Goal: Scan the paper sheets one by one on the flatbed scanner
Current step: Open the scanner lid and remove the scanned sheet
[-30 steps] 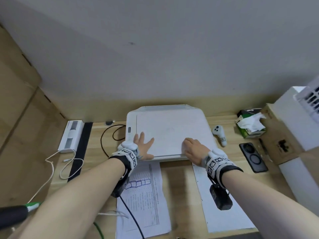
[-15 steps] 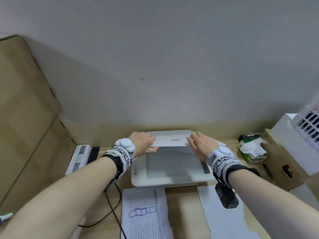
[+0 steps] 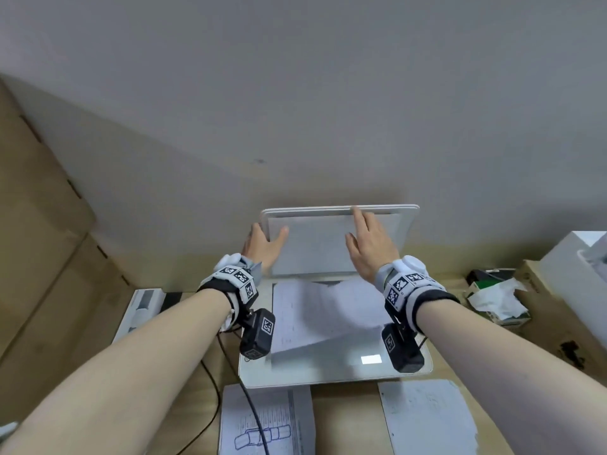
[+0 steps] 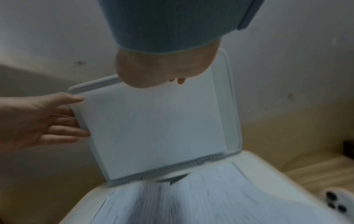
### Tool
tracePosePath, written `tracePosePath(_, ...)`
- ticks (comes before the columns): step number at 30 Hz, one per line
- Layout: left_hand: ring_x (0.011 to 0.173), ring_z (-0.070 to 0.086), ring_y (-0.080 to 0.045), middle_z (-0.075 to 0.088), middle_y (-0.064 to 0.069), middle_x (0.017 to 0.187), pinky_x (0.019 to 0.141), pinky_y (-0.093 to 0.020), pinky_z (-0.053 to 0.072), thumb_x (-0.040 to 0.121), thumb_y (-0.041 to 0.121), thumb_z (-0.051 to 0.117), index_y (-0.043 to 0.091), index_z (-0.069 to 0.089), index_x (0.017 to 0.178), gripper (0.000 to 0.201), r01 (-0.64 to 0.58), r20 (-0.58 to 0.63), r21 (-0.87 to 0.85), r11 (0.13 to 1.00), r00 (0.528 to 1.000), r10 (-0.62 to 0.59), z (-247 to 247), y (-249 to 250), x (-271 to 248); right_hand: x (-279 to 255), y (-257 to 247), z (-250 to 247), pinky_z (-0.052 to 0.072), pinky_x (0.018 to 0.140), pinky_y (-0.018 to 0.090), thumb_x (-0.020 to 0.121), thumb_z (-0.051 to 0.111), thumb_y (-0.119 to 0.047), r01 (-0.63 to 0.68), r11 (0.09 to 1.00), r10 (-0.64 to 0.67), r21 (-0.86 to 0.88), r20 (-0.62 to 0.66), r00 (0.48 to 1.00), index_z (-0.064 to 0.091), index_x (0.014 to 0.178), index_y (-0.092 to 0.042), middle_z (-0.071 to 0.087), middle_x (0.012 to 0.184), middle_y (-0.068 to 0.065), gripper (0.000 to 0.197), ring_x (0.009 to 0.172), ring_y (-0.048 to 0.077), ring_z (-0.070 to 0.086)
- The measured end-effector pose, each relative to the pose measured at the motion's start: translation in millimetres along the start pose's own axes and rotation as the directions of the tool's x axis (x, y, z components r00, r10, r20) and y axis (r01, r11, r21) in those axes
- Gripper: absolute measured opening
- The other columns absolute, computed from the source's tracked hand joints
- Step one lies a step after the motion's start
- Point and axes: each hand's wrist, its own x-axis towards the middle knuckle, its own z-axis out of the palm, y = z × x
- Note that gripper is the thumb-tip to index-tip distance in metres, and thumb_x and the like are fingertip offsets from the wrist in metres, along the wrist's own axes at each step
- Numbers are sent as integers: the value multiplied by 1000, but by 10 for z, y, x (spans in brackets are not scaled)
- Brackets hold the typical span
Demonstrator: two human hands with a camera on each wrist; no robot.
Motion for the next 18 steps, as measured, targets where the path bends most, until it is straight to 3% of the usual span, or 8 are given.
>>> tracePosePath(3,114,60,-21,61,1,128,100,-46,48,68,61,59,27,42,130,72,19,82,-103,995,997,-11,191,-277,131,-85,90,339,44,100,46,100,45,-27,-4,1000,2,19,108,994,26,152,-6,34,151,12,59,125,35,43)
tracePosePath(5,124,54,-20,55,3,137,106,-48,43,72,54,57,31,39,136,71,-2,150,-90,996,989,16,321,-476,167,-209,156,596,42,104,46,100,45,-25,-12,999,4,33,235,972,24,153,-7,29,155,11,60,130,35,41)
tracePosePath(9,127,48,-18,48,-1,141,109,-43,40,87,24,56,25,40,143,58,-31,187,-69,997,981,44,364,-632,-11,-547,262,1038,40,109,44,99,45,-25,0,1000,-2,4,488,873,24,154,-14,19,163,7,60,143,29,30)
tracePosePath(11,123,48,-15,47,-1,137,104,-36,40,92,15,55,19,40,145,56,-37,177,-34,999,983,42,377,-730,-100,-678,310,1184,39,110,44,98,45,-26,68,997,-41,-26,580,813,31,150,-16,21,162,9,55,143,29,29)
tracePosePath(13,120,48,-14,49,1,134,99,-32,39,93,15,54,16,44,141,49,-14,190,33,999,982,8,348,-830,-208,-782,321,1248,44,104,46,96,46,-25,130,990,-64,-61,618,783,36,143,-16,29,154,11,49,137,31,34)
tracePosePath(16,125,51,-19,56,0,135,99,-29,38,94,18,54,16,55,133,39,80,231,102,992,968,-101,301,-973,-376,-891,266,1264,48,88,42,94,48,-24,165,975,-50,-151,572,819,39,134,-16,38,141,9,42,122,31,43)
tracePosePath(18,121,55,-19,62,-1,127,100,-31,42,93,20,55,17,62,125,33,103,249,131,986,959,-133,258,-1023,-516,-929,235,1240,42,78,38,94,45,-24,136,973,-10,-188,553,833,41,126,-17,44,129,7,33,112,29,46)
